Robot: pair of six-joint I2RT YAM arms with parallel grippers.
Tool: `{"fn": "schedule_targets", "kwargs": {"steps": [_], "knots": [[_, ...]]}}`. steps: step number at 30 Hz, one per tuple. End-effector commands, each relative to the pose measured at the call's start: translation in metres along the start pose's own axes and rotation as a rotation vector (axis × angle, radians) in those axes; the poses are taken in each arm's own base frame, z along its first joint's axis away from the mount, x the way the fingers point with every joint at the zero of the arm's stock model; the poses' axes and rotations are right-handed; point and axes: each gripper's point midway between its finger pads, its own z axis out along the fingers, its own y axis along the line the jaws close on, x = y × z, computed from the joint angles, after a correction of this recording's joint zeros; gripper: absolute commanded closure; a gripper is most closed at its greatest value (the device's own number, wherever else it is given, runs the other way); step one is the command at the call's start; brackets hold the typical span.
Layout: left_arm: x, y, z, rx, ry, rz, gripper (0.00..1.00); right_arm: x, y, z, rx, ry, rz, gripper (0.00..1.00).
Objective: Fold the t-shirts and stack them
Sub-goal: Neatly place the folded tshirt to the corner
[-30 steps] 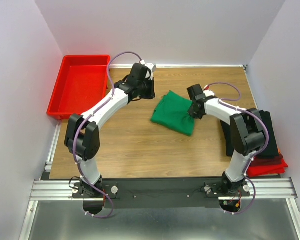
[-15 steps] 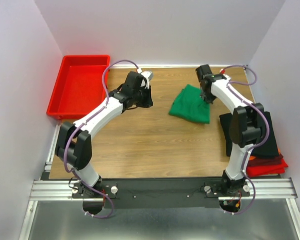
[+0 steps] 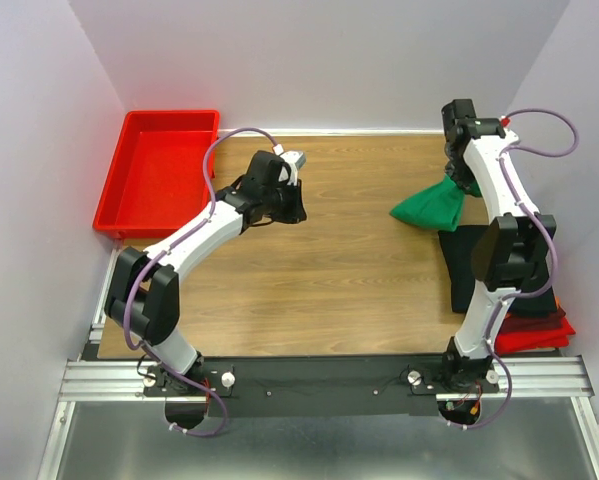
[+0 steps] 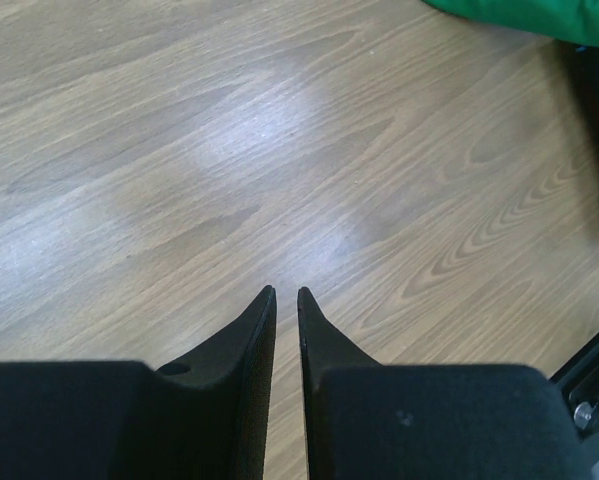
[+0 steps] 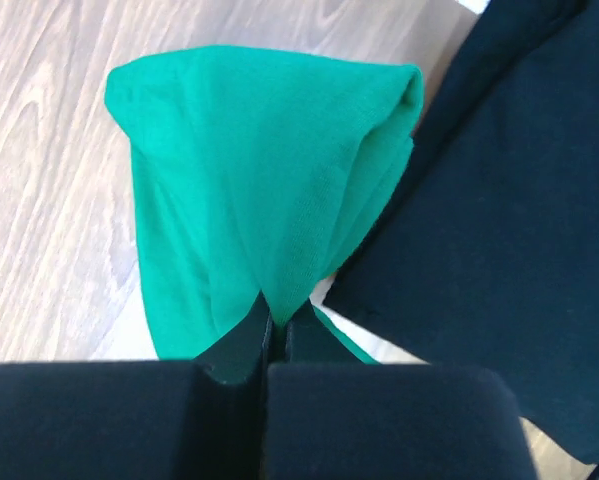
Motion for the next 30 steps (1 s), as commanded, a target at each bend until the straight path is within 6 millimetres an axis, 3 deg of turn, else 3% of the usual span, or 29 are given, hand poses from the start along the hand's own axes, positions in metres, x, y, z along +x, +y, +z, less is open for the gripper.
{"fn": "schedule_targets", "kwargs": {"steps": [1,9,16,30], "knots": [[-0.009,-0.015,-0.011,0.06,-0.041,0.02,0.78,-0.026,-0.024,-0.004,0.055,-0.031,0.025,1.0],[-0.009,-0.017,-0.014,0.069,-0.046,0.022,0.78,-0.053,-0.045,-0.012,0.044,-0.033,0.07,0.99],[-0.009,-0.017,-0.011,0.078,-0.044,0.023,0.78,-0.081,-0.063,-0.031,0.012,-0.069,0.122,1.0],[-0.008,-0.018,-0.008,0.083,-0.038,0.02,0.78,-0.116,-0.091,-0.065,-0.02,-0.134,0.178,1.0]]}}
